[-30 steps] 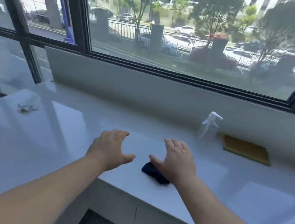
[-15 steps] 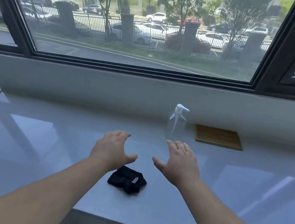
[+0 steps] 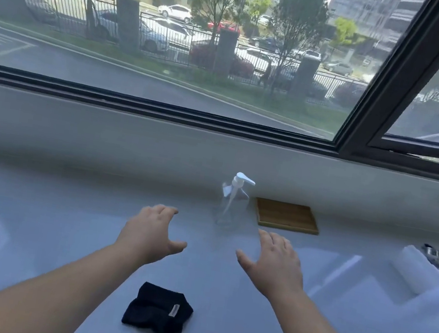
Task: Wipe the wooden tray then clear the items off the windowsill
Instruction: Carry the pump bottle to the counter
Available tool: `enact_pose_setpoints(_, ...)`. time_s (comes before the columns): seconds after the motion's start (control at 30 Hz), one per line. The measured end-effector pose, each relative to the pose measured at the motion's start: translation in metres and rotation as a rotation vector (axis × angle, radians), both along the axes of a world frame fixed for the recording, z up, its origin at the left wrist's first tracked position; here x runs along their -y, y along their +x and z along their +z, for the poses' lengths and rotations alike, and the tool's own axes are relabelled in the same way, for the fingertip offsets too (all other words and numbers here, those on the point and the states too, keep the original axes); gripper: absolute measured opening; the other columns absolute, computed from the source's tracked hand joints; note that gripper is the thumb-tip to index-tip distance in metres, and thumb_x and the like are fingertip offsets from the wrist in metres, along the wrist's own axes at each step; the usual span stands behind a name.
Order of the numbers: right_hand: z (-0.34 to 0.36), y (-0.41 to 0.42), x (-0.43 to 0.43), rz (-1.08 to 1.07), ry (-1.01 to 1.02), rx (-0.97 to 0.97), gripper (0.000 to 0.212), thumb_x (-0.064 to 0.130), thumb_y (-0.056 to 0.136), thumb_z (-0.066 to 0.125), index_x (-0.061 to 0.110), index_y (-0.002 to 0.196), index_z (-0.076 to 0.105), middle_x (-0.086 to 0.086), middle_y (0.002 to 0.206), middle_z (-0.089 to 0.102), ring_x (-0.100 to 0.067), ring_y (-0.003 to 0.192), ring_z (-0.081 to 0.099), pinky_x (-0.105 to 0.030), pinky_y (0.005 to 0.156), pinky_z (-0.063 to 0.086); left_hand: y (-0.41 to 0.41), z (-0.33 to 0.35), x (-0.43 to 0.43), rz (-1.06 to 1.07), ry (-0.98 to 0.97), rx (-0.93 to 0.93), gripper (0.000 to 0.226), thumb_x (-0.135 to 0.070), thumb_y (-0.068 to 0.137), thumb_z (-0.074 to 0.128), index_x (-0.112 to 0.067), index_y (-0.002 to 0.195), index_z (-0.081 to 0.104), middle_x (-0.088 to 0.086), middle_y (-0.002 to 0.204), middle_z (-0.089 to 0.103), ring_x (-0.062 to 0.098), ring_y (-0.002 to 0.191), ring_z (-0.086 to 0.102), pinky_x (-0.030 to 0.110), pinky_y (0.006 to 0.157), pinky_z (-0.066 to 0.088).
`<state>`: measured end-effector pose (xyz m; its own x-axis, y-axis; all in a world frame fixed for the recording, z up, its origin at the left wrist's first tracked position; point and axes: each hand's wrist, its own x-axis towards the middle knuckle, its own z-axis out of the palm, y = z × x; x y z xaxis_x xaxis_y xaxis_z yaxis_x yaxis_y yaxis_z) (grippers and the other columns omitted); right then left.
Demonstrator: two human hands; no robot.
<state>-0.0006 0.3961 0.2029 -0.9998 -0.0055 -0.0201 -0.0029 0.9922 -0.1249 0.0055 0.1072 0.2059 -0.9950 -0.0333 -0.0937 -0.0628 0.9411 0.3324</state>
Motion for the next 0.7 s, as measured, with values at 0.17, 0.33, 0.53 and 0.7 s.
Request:
enact_pose_setpoints(0.17,-0.003,-0.012,-0.001,-0.049,0.015,0.023,0.085,0.076,0.088,0.042,0.025,0.155,0.037,0.002,0.155,0.046,-0.023,0.143,0.038,-0.040,0.117,0.033,-0.041,-0.001,-0.011,-0.077,0.047,-0.015,0.093,-0.071,0.080,0.066,-0.031,0.158,0.034,-0.010,0.160,0.040,0.019,0.147,0.033,0.040,0.110,0.042)
enact_pose_setpoints(0.33,-0.006,-0.041,-0.013,-0.081,0.015,0.036,0.081,0.074,0.089,0.043,0.024,0.153,0.040,0.001,0.151,0.050,-0.024,0.140,0.041,-0.040,0.115,0.033,-0.078,-0.004,-0.034,-0.120,0.061,-0.012,0.095,-0.070,0.080,0.069,-0.030,0.158,0.033,-0.009,0.160,0.041,0.021,0.145,0.035,0.041,0.111,0.042)
enact_pose_setpoints(0.53,-0.037,-0.088,-0.035,-0.096,-0.074,0.143,0.075,0.069,0.093,0.043,0.024,0.154,0.040,0.000,0.154,0.048,-0.024,0.142,0.039,-0.041,0.115,0.033,-0.120,-0.021,-0.060,-0.100,0.043,0.037,0.095,-0.070,0.079,0.068,-0.030,0.158,0.033,-0.009,0.160,0.040,0.020,0.145,0.034,0.039,0.112,0.041)
enact_pose_setpoints(0.7,-0.077,-0.150,-0.050,-0.086,-0.229,0.249,0.069,0.062,0.096,0.045,0.025,0.154,0.041,0.000,0.156,0.046,-0.026,0.142,0.041,-0.043,0.113,0.037,-0.171,-0.041,-0.079,-0.029,0.008,0.093,0.097,-0.070,0.078,0.070,-0.030,0.158,0.032,-0.008,0.159,0.041,0.021,0.144,0.037,0.040,0.110,0.043)
